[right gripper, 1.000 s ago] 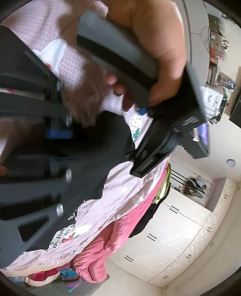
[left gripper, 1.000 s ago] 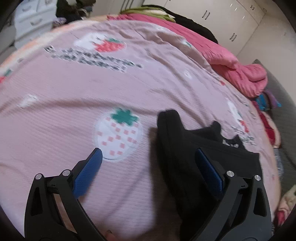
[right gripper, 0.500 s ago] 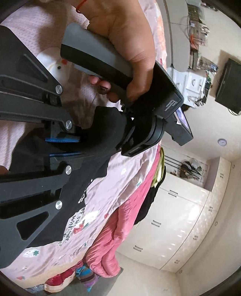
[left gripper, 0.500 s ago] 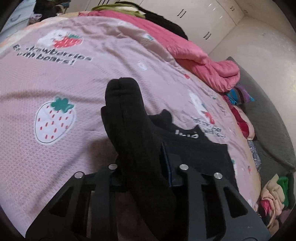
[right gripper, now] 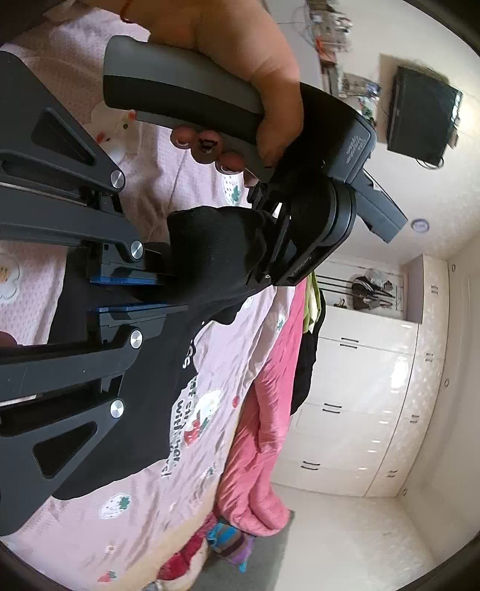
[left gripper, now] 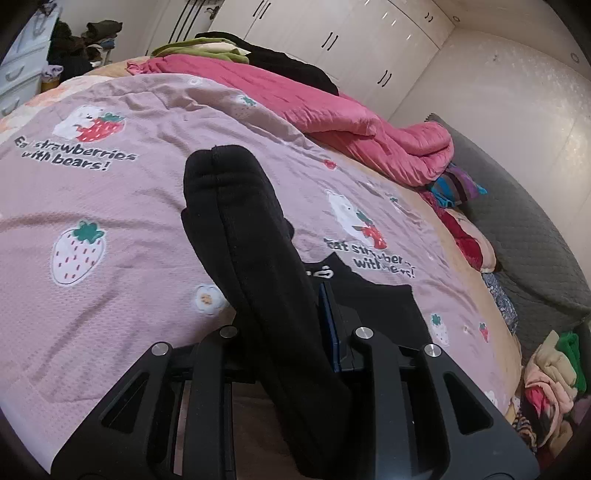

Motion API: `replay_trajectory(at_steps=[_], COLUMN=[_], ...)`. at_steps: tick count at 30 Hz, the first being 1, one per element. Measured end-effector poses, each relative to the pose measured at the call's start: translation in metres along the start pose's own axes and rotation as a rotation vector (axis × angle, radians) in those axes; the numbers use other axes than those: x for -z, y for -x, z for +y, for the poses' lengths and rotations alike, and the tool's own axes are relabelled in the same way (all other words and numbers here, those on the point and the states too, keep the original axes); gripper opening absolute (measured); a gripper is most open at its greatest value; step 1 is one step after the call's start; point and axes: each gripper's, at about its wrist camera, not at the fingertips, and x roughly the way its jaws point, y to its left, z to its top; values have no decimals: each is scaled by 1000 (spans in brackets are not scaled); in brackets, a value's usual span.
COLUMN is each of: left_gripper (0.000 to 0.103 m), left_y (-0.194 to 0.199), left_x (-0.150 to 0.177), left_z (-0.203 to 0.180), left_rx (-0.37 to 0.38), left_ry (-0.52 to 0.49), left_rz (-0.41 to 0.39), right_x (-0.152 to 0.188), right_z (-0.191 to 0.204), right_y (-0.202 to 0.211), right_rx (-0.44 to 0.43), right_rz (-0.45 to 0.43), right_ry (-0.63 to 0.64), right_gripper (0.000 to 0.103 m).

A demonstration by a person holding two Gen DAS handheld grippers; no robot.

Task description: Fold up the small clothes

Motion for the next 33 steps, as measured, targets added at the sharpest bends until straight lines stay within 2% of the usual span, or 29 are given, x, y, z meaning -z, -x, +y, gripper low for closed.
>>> replay_trajectory(at_steps=[15,33], left_gripper=[17,19], left_y=[-14,-70], left_x=[-12,-1], left_z=[-69,-140], left_rx=[-50,-60], left_ry=[-76,-172], left_rz=[43,150], right_x=[-11,11], right_z=[-64,-120], right_y=[20,37], right_rx=[-65,-66], right_rz=[8,67], right_ry=[-282,-445], right_gripper=[7,7])
